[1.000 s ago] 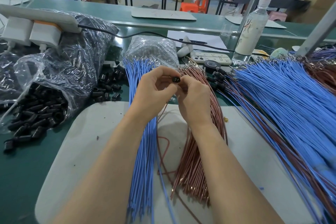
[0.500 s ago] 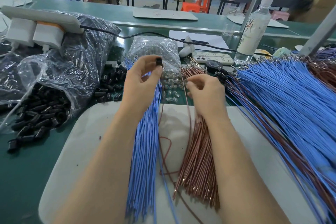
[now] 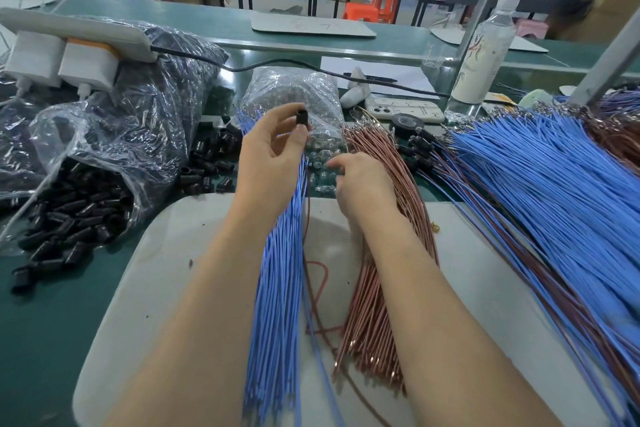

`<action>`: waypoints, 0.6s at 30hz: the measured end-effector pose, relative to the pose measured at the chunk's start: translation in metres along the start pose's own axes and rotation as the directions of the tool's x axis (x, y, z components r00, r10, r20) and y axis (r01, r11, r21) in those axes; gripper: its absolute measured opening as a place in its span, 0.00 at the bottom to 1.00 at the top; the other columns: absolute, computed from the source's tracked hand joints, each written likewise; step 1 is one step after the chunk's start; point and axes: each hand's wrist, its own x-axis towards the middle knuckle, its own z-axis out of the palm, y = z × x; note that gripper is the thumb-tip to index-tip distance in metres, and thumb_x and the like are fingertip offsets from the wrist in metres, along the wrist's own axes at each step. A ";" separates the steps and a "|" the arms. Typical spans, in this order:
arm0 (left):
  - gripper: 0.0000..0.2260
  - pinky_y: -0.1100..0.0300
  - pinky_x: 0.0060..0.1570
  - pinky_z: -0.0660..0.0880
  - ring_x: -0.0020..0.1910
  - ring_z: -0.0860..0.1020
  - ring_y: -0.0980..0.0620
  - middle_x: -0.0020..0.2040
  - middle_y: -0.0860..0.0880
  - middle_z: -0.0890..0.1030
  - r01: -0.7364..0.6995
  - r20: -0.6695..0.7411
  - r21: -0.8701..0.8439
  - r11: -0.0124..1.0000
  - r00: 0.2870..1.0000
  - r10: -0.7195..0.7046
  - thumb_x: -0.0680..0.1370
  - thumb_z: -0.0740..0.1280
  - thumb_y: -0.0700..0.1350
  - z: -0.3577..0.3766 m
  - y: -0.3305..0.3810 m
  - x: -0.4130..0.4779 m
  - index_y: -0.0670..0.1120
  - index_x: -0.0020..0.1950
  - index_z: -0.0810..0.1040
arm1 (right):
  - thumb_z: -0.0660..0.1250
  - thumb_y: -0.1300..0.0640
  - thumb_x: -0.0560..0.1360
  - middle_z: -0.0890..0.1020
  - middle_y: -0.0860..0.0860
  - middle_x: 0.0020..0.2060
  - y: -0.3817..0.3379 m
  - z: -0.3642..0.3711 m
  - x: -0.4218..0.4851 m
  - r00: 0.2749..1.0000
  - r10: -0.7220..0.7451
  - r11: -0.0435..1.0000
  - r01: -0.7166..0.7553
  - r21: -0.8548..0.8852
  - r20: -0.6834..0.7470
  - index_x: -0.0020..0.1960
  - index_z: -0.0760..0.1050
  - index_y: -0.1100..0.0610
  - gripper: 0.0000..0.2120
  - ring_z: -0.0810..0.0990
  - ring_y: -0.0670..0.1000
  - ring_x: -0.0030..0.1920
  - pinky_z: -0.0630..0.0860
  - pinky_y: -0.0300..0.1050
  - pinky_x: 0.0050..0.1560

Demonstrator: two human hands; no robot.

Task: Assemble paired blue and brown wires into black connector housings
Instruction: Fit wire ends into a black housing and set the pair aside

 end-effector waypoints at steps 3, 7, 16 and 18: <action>0.10 0.71 0.42 0.70 0.41 0.74 0.66 0.44 0.61 0.79 -0.060 0.047 0.187 0.981 0.998 0.052 0.78 0.64 0.39 0.002 -0.004 0.000 0.54 0.52 0.76 | 0.65 0.63 0.76 0.75 0.53 0.55 0.002 0.004 0.000 1.000 0.021 1.000 -0.021 0.004 0.014 0.54 0.78 0.53 0.09 0.74 0.54 0.53 0.68 0.43 0.47; 0.10 0.64 0.50 0.74 0.46 0.79 0.55 0.46 0.58 0.80 -0.013 0.136 0.209 0.978 0.991 -0.015 0.78 0.63 0.37 0.004 -0.009 -0.001 0.53 0.51 0.76 | 0.63 0.60 0.78 0.79 0.54 0.52 0.004 -0.012 -0.001 0.996 0.022 0.969 -0.001 0.245 -0.084 0.57 0.75 0.57 0.08 0.75 0.52 0.51 0.72 0.44 0.53; 0.19 0.62 0.56 0.75 0.50 0.80 0.57 0.46 0.55 0.81 0.009 0.225 0.203 0.979 0.973 -0.056 0.77 0.61 0.31 0.008 -0.014 -0.004 0.57 0.47 0.75 | 0.71 0.63 0.73 0.83 0.47 0.37 -0.005 -0.040 -0.025 0.968 0.011 0.596 0.194 0.779 -0.250 0.43 0.79 0.53 0.05 0.83 0.48 0.41 0.80 0.43 0.50; 0.16 0.62 0.56 0.75 0.51 0.80 0.56 0.47 0.53 0.82 0.001 0.234 0.214 0.977 0.971 -0.052 0.78 0.62 0.32 0.008 -0.015 -0.004 0.54 0.49 0.75 | 0.71 0.62 0.73 0.82 0.45 0.36 -0.005 -0.039 -0.025 0.959 -0.004 0.650 0.219 0.728 -0.285 0.43 0.79 0.52 0.06 0.83 0.46 0.40 0.79 0.40 0.48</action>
